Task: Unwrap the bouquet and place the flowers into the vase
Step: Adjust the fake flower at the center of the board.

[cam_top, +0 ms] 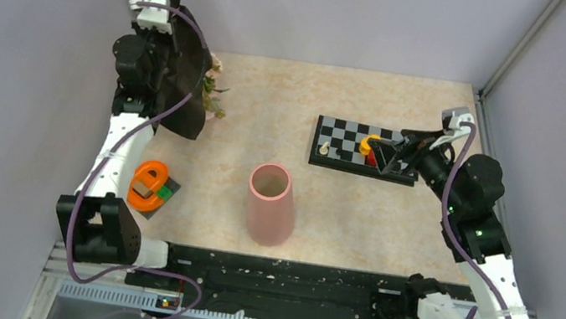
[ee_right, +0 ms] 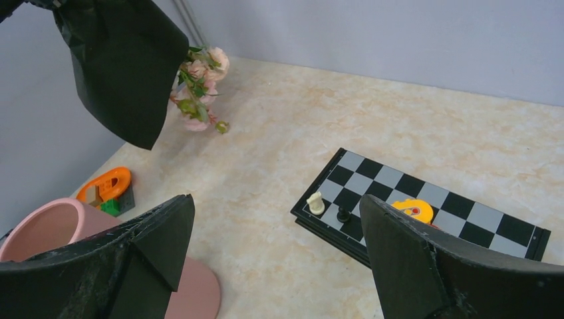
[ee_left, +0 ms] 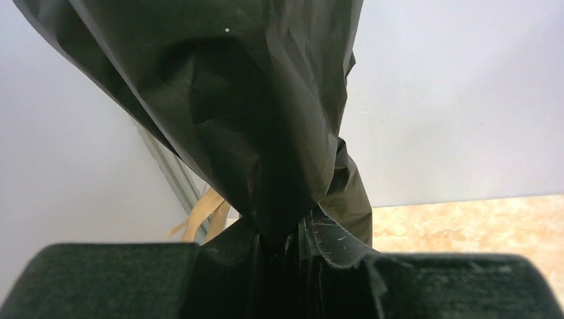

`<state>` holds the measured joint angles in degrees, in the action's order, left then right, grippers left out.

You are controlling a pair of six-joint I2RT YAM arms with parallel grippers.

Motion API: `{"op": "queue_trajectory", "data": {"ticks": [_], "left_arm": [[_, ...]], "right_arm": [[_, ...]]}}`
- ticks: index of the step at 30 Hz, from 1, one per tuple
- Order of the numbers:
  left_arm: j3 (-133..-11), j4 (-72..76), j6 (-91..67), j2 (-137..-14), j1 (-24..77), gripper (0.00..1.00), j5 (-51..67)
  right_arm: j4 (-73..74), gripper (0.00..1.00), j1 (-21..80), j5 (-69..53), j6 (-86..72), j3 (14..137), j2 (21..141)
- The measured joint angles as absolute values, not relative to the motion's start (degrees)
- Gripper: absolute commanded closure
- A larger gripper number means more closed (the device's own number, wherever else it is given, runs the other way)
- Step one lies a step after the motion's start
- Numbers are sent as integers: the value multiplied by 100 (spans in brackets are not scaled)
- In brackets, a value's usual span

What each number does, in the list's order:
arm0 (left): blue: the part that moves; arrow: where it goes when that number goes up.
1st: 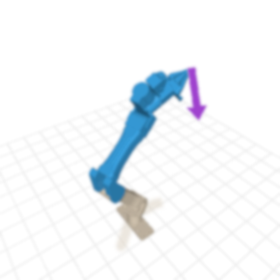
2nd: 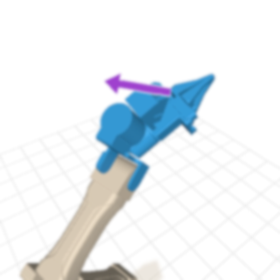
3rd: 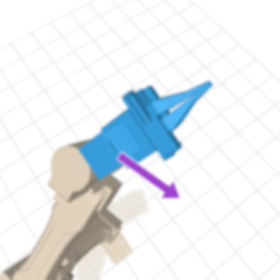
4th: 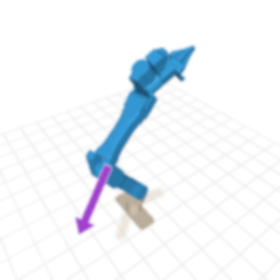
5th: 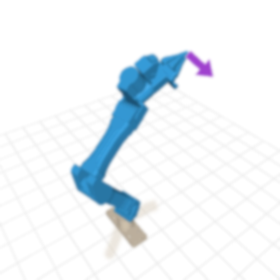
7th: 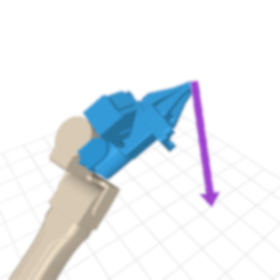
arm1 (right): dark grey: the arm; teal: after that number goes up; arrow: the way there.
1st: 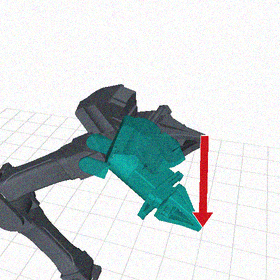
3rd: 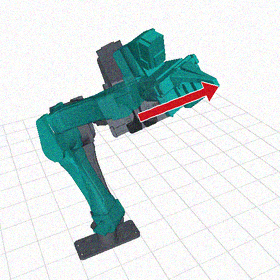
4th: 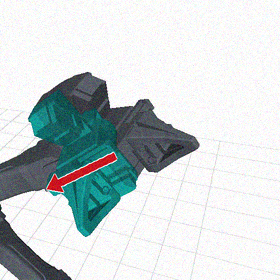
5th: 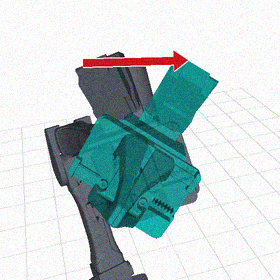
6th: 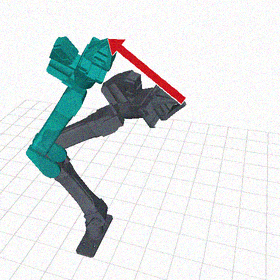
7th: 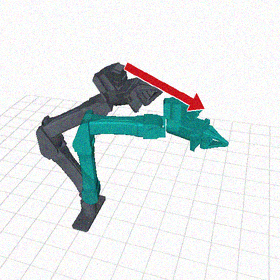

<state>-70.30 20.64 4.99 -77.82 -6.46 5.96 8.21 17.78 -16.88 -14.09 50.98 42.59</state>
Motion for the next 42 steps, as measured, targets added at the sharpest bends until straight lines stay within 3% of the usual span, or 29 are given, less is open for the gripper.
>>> {"op": "queue_trajectory", "data": {"ticks": [9, 24, 42], "left_arm": [[-7028, 1994, 1669, -7736, 397, 100, 222], [-6648, 1994, 1979, -7743, 1247, 100, -102], [-6512, 2276, 3168, -8128, 2552, 100, -762]], "right_arm": [[847, 4, 1778, -1680, -1391, 5022, 3999], [534, 2, 1778, -1494, -1621, 4947, 4104], [-902, 1, 2316, -1732, -2980, 6012, 5931]]}}
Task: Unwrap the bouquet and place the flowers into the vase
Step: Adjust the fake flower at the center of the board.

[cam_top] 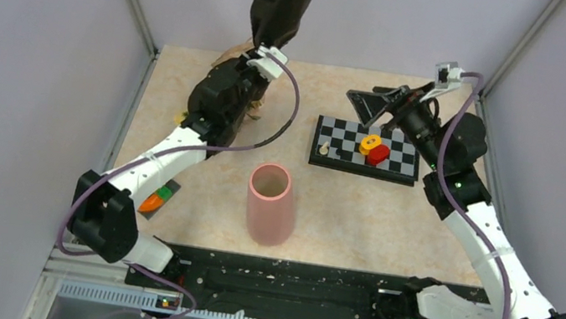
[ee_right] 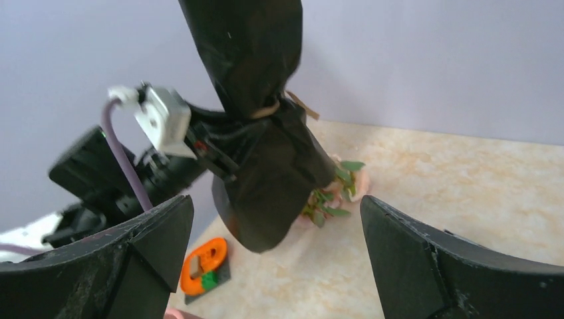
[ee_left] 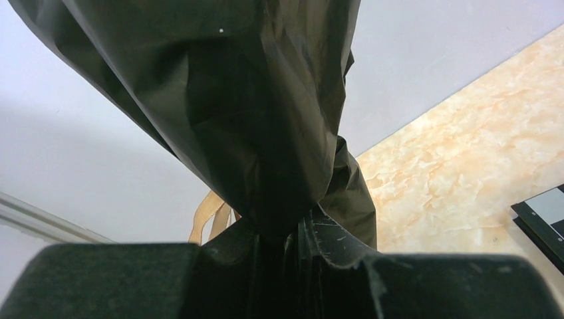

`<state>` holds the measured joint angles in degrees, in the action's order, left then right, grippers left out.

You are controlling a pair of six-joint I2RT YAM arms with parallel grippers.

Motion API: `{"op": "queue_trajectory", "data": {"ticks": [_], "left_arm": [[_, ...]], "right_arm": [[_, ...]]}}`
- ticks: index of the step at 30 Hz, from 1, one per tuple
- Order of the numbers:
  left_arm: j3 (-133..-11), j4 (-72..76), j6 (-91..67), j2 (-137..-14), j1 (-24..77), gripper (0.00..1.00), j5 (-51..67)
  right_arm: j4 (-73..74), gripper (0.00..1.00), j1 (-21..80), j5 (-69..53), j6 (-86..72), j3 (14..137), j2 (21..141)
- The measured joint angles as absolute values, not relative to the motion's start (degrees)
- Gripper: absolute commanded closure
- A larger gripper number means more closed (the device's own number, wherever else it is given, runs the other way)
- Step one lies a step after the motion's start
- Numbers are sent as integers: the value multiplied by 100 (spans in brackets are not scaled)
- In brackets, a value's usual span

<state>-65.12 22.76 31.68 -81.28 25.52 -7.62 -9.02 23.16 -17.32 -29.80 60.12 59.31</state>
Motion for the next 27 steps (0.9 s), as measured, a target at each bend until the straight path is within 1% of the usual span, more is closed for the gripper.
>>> {"op": "queue_trajectory", "data": {"ticks": [6, 12, 18, 24, 27], "left_arm": [[-6460, 2294, 3411, -8134, 2821, 100, -919], [-6460, 2311, 3603, -8315, 3116, 100, -1017], [-6460, 2285, 3717, -8519, 3463, 100, -1017], [-6460, 2311, 3879, -8676, 3706, 100, -1100], [-6460, 2320, 3942, -8757, 3778, 100, -1168]], "right_arm": [[-934, 1, 2327, -1586, -3553, 6947, 6466], [-910, 1, 2510, -1498, -4005, 7697, 7260], [-847, 3, 2860, -1376, -4274, 8132, 7909], [-740, 3, 2912, -803, -4381, 8471, 8399], [-720, 7, 2912, -521, -4436, 8488, 8589]]}}
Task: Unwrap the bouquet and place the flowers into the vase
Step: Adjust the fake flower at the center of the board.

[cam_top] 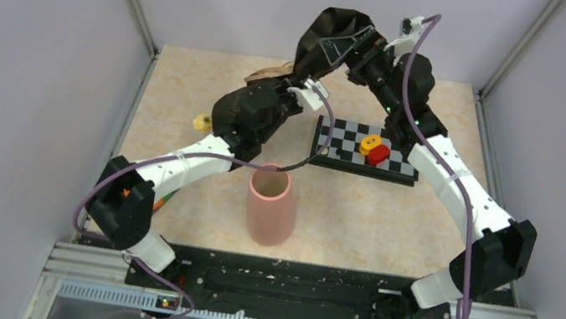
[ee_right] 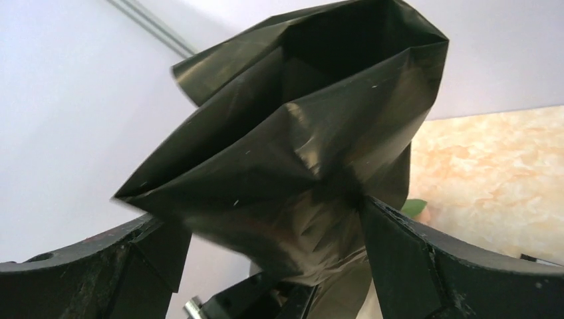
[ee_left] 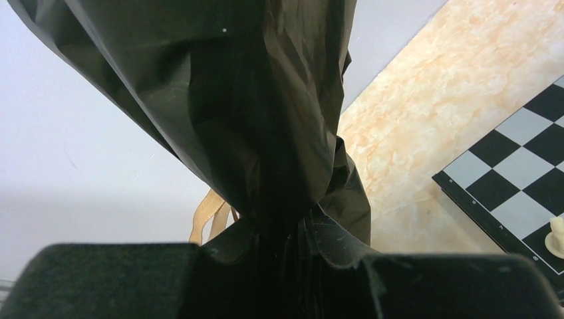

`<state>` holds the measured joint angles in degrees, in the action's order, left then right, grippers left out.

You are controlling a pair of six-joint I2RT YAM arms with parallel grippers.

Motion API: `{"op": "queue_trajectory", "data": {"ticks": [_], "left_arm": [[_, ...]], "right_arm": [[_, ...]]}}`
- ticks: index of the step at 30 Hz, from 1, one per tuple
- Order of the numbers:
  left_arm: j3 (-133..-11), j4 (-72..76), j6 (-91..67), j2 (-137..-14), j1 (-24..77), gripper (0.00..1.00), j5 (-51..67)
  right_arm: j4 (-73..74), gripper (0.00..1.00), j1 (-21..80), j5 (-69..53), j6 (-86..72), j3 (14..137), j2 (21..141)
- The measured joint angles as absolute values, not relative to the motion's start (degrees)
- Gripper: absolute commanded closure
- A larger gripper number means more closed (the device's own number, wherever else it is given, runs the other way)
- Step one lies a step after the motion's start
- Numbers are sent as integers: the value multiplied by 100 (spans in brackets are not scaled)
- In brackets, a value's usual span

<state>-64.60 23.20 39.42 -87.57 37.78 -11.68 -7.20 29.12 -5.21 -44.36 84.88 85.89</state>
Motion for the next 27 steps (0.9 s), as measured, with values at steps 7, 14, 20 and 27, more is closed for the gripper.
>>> {"op": "queue_trajectory", "data": {"ticks": [7, 14, 20, 27], "left_arm": [[-6460, 2338, 4069, -8906, 3883, 100, -1332], [-6460, 2408, 4226, -9059, 4025, 100, -1540], [-6471, 2403, 4412, -9334, 4130, 100, -1820], [-6504, 2464, 4799, -9362, 4178, 100, -1944]], "right_arm": [[-646, 33, 2969, 110, -4501, 8486, 8853], [-1044, 79, 2987, 604, -4683, 7937, 8729], [-1865, 100, 2961, 1013, -4858, 6687, 8320], [-3374, 100, 2978, 1153, -4941, 5621, 8060]]}}
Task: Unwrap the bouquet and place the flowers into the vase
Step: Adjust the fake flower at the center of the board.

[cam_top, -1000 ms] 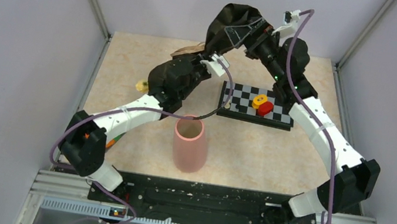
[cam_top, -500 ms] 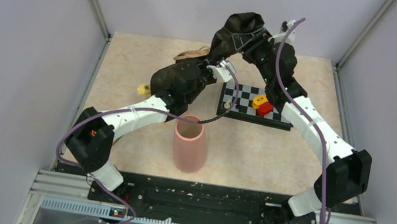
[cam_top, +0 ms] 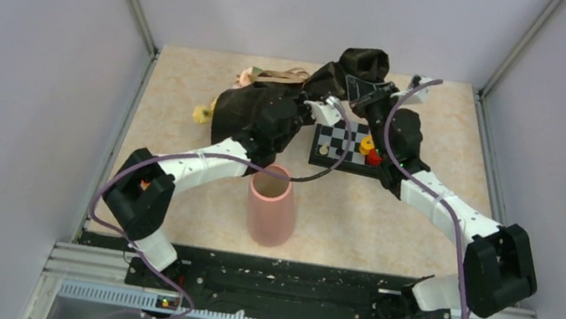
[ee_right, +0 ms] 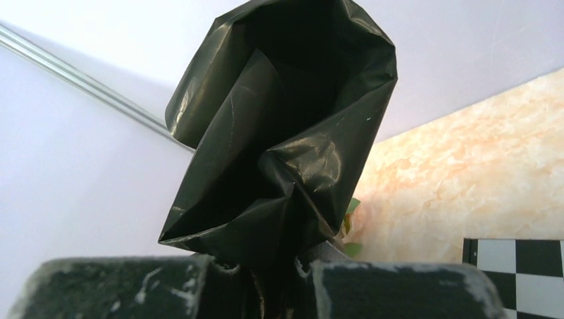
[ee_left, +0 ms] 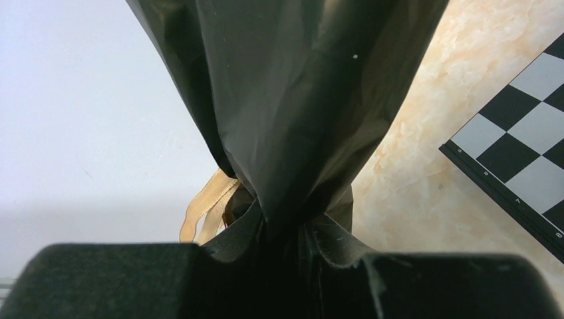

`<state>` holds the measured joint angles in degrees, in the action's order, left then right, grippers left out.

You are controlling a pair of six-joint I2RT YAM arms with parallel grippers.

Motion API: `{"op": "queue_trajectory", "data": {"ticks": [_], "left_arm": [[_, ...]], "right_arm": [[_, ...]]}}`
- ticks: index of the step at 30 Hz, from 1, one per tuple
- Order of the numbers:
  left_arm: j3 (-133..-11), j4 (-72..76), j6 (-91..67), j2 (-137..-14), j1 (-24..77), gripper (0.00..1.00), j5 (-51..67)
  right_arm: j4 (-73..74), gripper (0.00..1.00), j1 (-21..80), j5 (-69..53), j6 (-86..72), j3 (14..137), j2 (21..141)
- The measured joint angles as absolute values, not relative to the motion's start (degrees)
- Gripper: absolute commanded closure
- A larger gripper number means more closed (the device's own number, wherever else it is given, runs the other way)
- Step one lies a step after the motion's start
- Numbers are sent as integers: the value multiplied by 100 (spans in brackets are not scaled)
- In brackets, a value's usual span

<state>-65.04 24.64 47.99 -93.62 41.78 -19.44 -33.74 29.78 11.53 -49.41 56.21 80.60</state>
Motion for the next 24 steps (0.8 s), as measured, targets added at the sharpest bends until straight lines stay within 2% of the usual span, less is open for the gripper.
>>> {"op": "queue_trajectory", "data": {"ticks": [11, 24], "left_arm": [[-6716, 2567, 5122, -9426, 4189, 100, -1894], [-7279, 1977, 5258, -9426, 4117, 100, -1765]], "right_arm": [[-4584, 100, 3085, 1413, -4727, 5137, 7983], [-4967, 100, 3181, 1667, -4641, 5159, 7979]]}}
